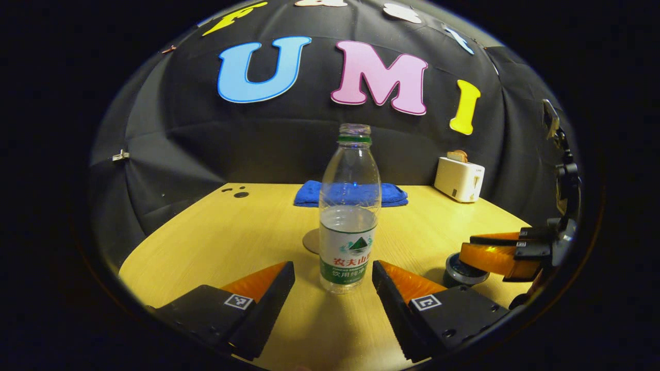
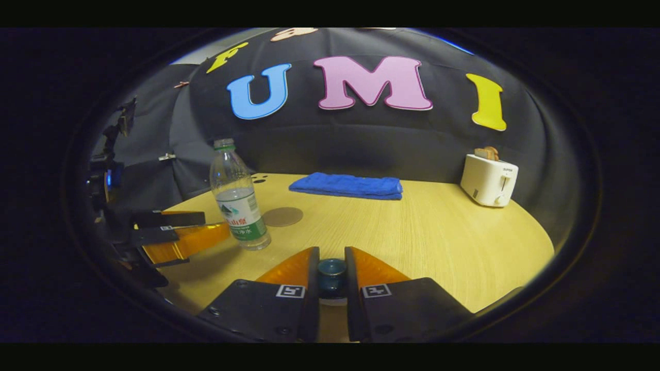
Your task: Open the teacup lid with one hand, grasp the water bottle and pour water into the teacup with the other hand; after pouring, place the water bottle on the coaster and then close the teacup lid.
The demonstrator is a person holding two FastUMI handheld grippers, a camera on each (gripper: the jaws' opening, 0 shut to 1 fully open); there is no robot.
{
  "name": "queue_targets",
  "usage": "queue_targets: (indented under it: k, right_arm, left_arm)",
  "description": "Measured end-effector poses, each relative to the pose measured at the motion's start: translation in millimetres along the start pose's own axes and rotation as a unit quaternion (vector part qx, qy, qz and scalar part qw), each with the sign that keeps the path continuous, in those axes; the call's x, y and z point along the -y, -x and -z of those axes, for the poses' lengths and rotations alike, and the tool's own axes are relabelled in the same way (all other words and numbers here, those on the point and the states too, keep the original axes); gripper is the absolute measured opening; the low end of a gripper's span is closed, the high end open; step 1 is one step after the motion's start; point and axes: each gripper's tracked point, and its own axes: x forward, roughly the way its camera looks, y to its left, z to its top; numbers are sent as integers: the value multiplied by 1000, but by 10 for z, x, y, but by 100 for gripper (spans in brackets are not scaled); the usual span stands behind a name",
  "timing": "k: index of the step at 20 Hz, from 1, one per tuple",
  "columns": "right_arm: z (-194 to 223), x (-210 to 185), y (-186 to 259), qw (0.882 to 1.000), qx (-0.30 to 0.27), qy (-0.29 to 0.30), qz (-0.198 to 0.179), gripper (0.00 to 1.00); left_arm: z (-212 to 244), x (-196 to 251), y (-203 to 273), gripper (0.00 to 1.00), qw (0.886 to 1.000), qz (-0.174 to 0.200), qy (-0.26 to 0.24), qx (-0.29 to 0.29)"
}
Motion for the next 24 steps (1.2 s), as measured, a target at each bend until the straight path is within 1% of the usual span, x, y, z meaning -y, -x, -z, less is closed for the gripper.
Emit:
queue_targets:
  k: [1,2,3,4,5,7,9,10,11,12,13,14,15,17,19,21,22,24]
  right_arm:
    - [-62,46,14,1000,4,-3,4,25]
    - [-135,94,39,1000,8,-6,6,20]
    - [-171,164,56,1000,12,-9,12,25]
    - [-193,229,76,1000,13,-14,16,20]
    - [-189,280,90,1000,10,-20,20,25]
    - [-146,416,127,999,4,-26,31,25]
    - [-85,551,163,999,-2,-30,45,25]
    - [-59,601,184,998,-4,-34,49,30]
    - [-25,615,196,998,-4,-41,47,30]
    - [-4,618,200,998,-4,-49,44,25]
    - [36,649,205,998,-6,-52,47,25]
    - [69,671,209,997,-9,-53,49,19]
    - [87,673,209,997,-10,-55,51,30]
    - [136,675,227,997,-14,-59,53,30]
    - [177,700,244,997,-18,-58,56,30]
    - [211,717,224,996,-22,-60,57,30]
    - [211,729,218,996,-23,-62,58,30]
    - [217,751,236,996,-22,-63,62,30]
  left_arm:
    - [1,19,-64,95,1000,2,-5,2]
    - [-22,66,-122,95,1000,10,-8,4]
    - [-28,111,-169,95,1000,18,-10,8]
    - [-48,140,-239,96,1000,22,-13,11]
    - [-47,133,-303,95,1000,20,-14,14]
    - [-47,115,-424,95,1000,11,-8,8]
    - [-102,189,-482,95,1000,19,3,14]
    - [-132,193,-521,95,1000,17,1,19]
    - [-149,193,-573,95,1000,16,-3,22]
    - [-161,190,-622,95,1000,15,-5,23]
    - [-153,185,-675,95,1000,14,-6,22]
    - [-160,183,-725,95,1000,13,-7,21]
    - [-153,169,-761,95,1000,11,-10,22]
    - [-146,129,-815,95,1000,6,-15,19]
    - [-143,110,-815,80,1000,7,-17,15]
    - [-130,106,-782,78,1000,12,-26,8]
    - [-131,94,-778,76,999,13,-38,5]
    - [-166,4,-731,72,997,2,-80,4]
